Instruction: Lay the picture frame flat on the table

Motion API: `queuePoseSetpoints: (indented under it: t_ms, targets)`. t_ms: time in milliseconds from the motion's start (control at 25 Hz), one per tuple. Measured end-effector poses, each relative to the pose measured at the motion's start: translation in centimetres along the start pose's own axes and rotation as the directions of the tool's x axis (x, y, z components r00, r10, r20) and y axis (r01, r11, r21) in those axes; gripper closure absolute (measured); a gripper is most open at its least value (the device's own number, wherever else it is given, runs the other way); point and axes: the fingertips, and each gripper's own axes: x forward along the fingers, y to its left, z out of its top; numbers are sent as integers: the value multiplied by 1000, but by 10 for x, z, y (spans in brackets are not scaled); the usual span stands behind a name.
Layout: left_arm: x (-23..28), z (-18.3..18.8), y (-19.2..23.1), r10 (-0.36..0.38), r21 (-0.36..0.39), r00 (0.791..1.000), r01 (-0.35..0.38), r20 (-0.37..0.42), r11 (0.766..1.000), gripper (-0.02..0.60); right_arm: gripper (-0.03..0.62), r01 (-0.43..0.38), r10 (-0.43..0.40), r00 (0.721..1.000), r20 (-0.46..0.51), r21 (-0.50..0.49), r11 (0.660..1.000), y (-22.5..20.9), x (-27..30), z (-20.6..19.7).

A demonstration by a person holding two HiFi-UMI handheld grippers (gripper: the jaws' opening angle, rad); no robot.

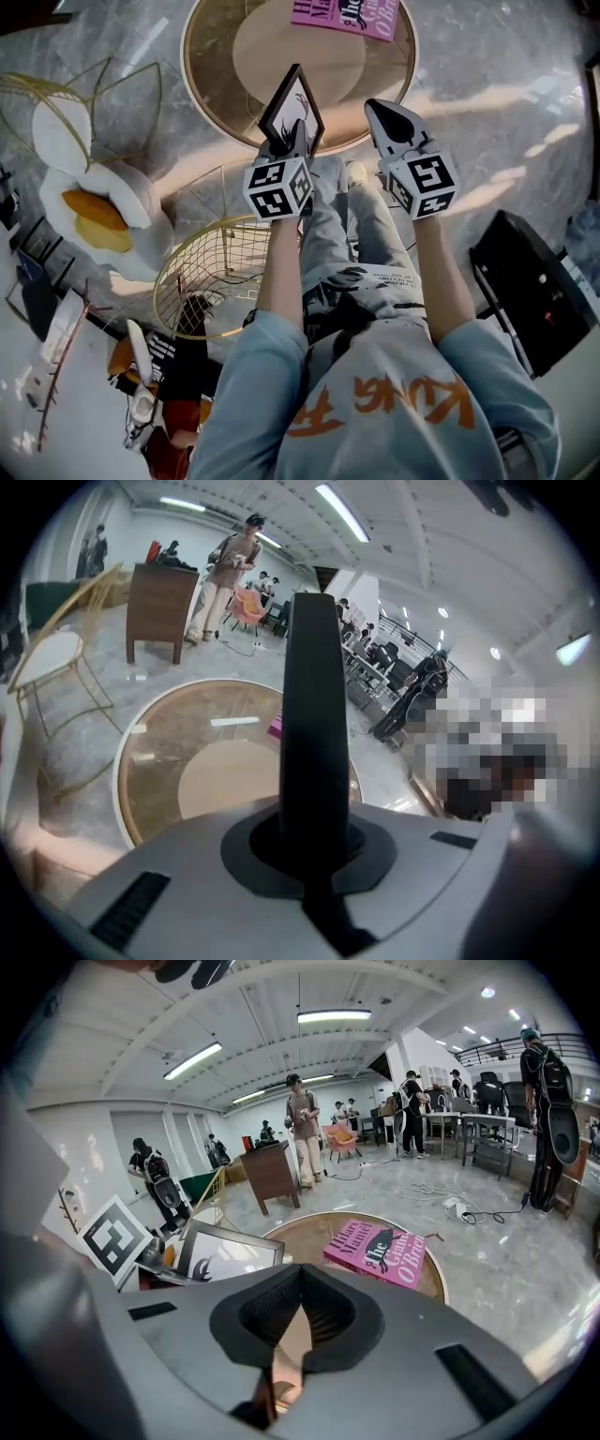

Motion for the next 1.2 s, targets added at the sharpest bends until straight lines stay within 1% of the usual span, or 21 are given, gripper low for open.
queuePoseSetpoints:
  t_ms: [120,240,360,600,760,920,1040,1120,1200]
  targets:
    - [18,-7,4,-63,-91,998,61,-13,994,555,597,0,0,1000,-18,0,1000,1,5,-6]
    - [39,-15,12,-88,-170,995,79,-41,982,555,597,1,-1,999,-46,-7,1000,-1,7,-13]
    - [56,-16,24,-111,-227,993,103,-26,968,555,597,-8,6,998,-69,-27,1000,-1,14,-17]
    - [78,-20,30,-142,-254,989,130,-31,958,555,597,-14,10,994,-109,-38,999,-4,27,-31]
    - [81,-21,41,-139,-318,990,130,-7,939,555,597,-39,33,992,-121,-50,998,4,40,-31]
    - [86,-24,48,-140,-353,990,127,-11,927,554,597,-60,50,990,-133,-66,996,12,45,-31]
    - [92,-24,55,-125,-359,992,105,-31,927,552,597,-71,57,987,-148,-87,994,13,47,-32]
    - [97,-25,58,-99,-346,993,73,-58,935,551,597,-70,56,987,-151,-87,994,10,46,-34]
    - [99,-27,63,-70,-330,994,39,-83,943,530,597,-69,55,987,-154,-82,994,8,45,-35]
